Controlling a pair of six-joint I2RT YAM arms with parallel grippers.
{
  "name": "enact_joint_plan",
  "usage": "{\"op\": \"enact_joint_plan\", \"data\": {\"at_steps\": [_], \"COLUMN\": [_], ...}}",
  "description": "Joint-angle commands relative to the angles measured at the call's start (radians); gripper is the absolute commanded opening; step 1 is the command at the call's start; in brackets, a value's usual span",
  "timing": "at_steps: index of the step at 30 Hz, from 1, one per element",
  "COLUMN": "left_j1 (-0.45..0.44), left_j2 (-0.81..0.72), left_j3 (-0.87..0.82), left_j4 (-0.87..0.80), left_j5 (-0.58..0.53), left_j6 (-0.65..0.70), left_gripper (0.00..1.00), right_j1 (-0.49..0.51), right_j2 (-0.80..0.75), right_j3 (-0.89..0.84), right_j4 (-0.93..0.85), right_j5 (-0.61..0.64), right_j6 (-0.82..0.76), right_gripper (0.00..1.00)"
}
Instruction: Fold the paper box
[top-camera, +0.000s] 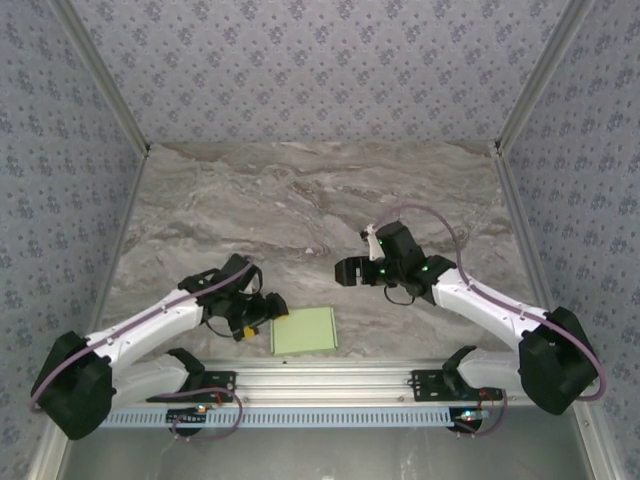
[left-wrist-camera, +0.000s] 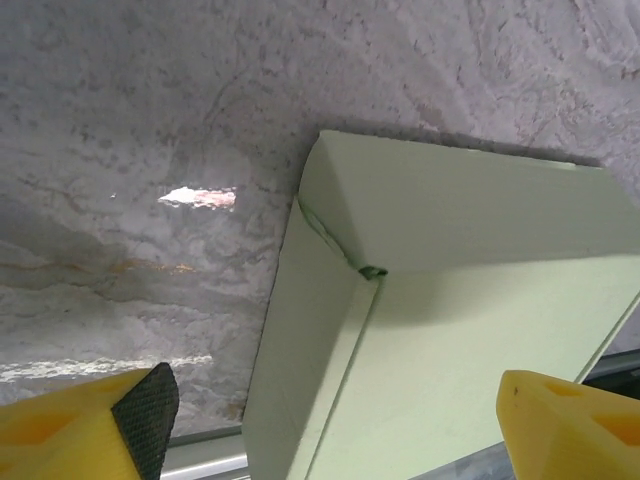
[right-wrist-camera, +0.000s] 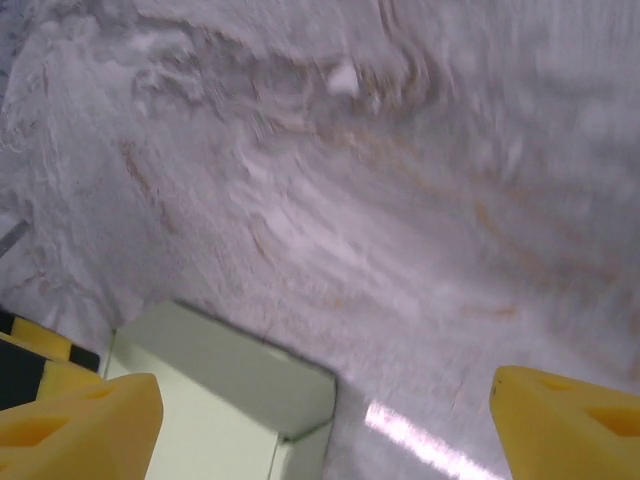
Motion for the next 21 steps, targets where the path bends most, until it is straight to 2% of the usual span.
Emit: {"op": "enact_joint_plan", "data": {"at_steps": [1,5,8,11,16,21], "left_j1": [-0.021,-0.053,-0.084,-0.099,-0.105,-0.099], "left_j2": [-0.068,-0.060,-0.028,-0.002,0.008,0.015], "left_j3": [0.000,-0.054,-0.074,-0.077,-0.101,-0.175], "left_j4": [-0.014,0.085,0.145,0.133,0.176,0.339], "left_j5": [-0.053,-0.029,-0.028,-0.043,-0.063,-0.052], "left_j6": [-0.110,-0.128,-0.130,-0.125,-0.126,-0.136], "left_gripper": [0.82,0.72,0.69,0.65,0.53,0.48], "right_j1": [0.031,0.039,0.058,0.066,0.069,0.052], "right_j2": [-0.022,0.064,0.136,0.201,0.266,0.277], "right_j3": [-0.068,-0.093,-0.111,-0.119,-0.129,-0.129], "right_j4": [0.020,0.034,0.105,0.172,0.257,0.320], "right_j5": [-0.124,-0.260,-0.335,-0.393,-0.440,-0.468], "right_j6": [0.234,0.209,0.217,0.232,0.256,0.266], "right_gripper": [0.83,0.72,0.73,0.74,0.74,0.74]}}
